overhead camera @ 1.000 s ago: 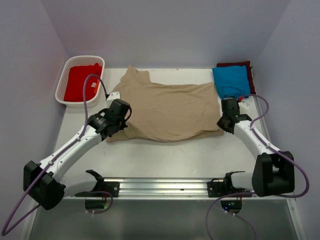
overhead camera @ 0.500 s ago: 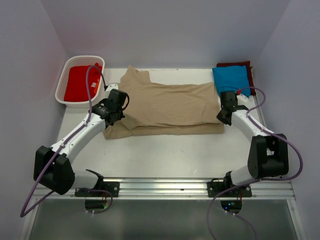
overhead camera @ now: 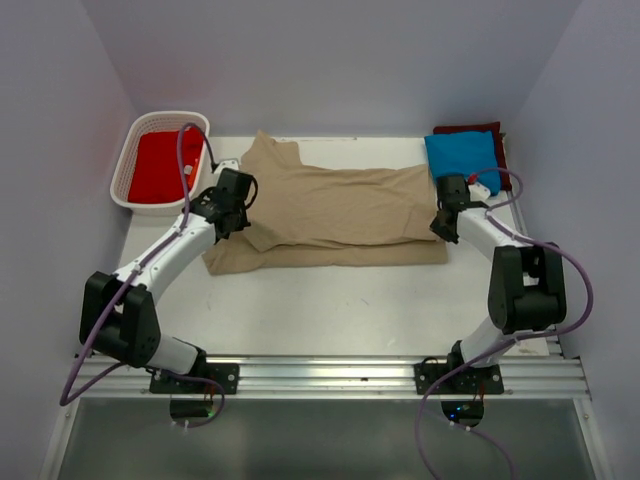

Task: Fold and stack the t-shirts
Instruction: Fold the flattened tshirt in 1/3 of the way

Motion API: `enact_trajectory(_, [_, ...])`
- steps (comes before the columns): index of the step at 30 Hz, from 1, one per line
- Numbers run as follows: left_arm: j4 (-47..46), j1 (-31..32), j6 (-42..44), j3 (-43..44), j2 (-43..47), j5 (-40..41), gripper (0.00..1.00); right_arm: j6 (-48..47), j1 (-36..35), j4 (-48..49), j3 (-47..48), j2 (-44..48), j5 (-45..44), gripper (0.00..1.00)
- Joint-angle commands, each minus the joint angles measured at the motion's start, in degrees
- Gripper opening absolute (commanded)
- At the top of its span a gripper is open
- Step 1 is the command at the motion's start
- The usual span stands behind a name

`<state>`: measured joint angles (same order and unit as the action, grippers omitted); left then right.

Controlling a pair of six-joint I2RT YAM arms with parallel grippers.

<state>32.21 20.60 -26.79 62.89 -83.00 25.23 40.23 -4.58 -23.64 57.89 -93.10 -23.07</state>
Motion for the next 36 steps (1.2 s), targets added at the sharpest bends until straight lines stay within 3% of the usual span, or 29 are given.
enact_trajectory(1, [-3.55,-0.91,1.3,2.32,-0.23,-0.36,0.0,-0.24,0.45,2.28,3.02,-1.38,-1.28,0.0])
enact_trajectory(13, [-7.6,-4.07,1.56,4.07,-5.06,-4.49,0.0,0.82,0.54,3.86,4.42,-1.82,-2.51,0.0])
enact_trajectory(15, [-7.68,-4.43,2.09,5.56,-6.9,-5.1,0.01,0.64,0.54,2.73,6.26,-3.05,-2.42,0.11])
enact_trajectory(16, [-7.86,-4.6,2.26,6.01,-7.52,-5.11,0.17,0.38,0.54,2.55,6.79,-3.49,-2.16,0.21])
enact_trajectory(17, [-8.38,-4.69,2.35,6.45,-8.13,-5.28,0.26,0.2,0.54,2.63,7.23,-3.67,-1.98,0.41])
enact_trajectory(18, [-8.91,-4.78,2.7,6.97,-9.01,-5.54,0.33,0.12,0.54,3.33,7.24,-3.58,-1.89,0.49])
enact_trajectory(19, [-9.79,-4.95,2.79,7.07,-9.11,-5.63,0.54,0.2,0.54,3.51,7.06,-3.41,-1.8,0.55])
enact_trajectory(20, [-10.93,-5.3,2.62,7.33,-9.19,-5.55,0.7,0.2,0.54,4.03,6.63,-2.88,-1.8,0.66])
enact_trajectory(22, [-11.55,-5.31,1.39,8.3,-8.15,-4.41,1.0,-0.49,0.45,7.89,5.05,0.62,-1.46,0.75])
enact_trajectory(23, [-13.47,-5.39,1.21,8.12,-6.92,-4.58,1.0,-0.94,0.45,9.65,2.78,2.29,-0.84,0.81])
enact_trajectory(28, [-17.71,-5.31,-0.19,2.15,4.85,-10.55,1.0,-3.31,0.45,13.8,-2.34,15.65,1.36,0.89])
enact_trajectory(31, [-13.06,-5.31,-3.18,-1.89,8.64,-15.55,1.0,-4.19,0.36,12.3,-5.67,20.41,3.29,0.85])
enact_trajectory(33, [-9.54,-5.31,-5.64,-6.35,10.31,-18.27,0.98,-5.24,0.36,11.34,-6.64,21.11,6.26,0.48])
enact_trajectory(34, [-9.7,-5.31,-5.99,-8.29,10.84,-19.77,0.82,-6.29,0.36,11.07,-7.0,20.77,7.15,0.21])
enact_trajectory(35, [-9.45,-5.31,-7.04,-11.27,11.37,-21.61,0.72,-6.13,0.36,9.59,-7.43,20.33,7.94,0.0])
enact_trajectory(36, [-9.7,-5.31,-7.75,-12.69,11.46,-22.15,0.45,-5.52,0.45,8.97,-7.53,19.72,9.69,0.0])
